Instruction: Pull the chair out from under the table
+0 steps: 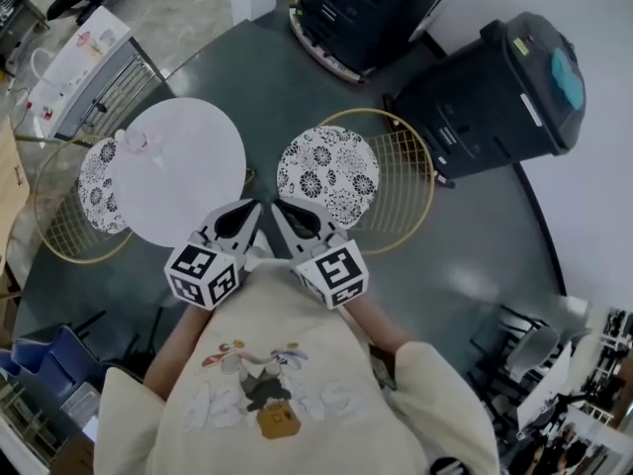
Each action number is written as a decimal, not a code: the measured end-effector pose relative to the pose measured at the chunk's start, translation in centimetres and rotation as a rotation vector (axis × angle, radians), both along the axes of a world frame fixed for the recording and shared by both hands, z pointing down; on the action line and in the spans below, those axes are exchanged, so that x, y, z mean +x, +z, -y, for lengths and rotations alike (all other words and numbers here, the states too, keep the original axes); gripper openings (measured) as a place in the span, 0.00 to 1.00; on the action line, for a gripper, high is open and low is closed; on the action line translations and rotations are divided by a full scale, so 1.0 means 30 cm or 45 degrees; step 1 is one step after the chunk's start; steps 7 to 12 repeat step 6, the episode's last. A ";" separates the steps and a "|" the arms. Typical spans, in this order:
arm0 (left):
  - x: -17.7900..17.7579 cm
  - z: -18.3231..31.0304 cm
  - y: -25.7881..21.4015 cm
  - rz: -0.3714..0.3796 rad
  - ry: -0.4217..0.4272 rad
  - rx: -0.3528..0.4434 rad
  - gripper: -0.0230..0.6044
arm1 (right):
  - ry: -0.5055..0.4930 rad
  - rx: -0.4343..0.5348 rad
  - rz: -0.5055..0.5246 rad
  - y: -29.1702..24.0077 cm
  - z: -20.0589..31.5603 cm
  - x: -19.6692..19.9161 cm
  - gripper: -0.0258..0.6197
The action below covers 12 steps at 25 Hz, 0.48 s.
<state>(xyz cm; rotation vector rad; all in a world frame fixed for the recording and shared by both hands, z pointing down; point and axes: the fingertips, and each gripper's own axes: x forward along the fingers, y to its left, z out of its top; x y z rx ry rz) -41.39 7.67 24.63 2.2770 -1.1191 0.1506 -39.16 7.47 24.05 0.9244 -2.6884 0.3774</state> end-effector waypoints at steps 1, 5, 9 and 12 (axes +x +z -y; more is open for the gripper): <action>0.007 -0.001 -0.001 0.009 0.016 0.001 0.05 | 0.007 -0.014 0.006 -0.005 0.002 0.001 0.05; 0.023 0.015 -0.014 0.030 0.052 0.021 0.05 | 0.030 -0.011 0.021 -0.024 0.034 0.000 0.05; 0.024 0.021 -0.020 0.033 0.055 0.029 0.05 | 0.034 -0.006 0.022 -0.028 0.043 -0.002 0.05; 0.024 0.021 -0.020 0.033 0.055 0.029 0.05 | 0.034 -0.006 0.022 -0.028 0.043 -0.002 0.05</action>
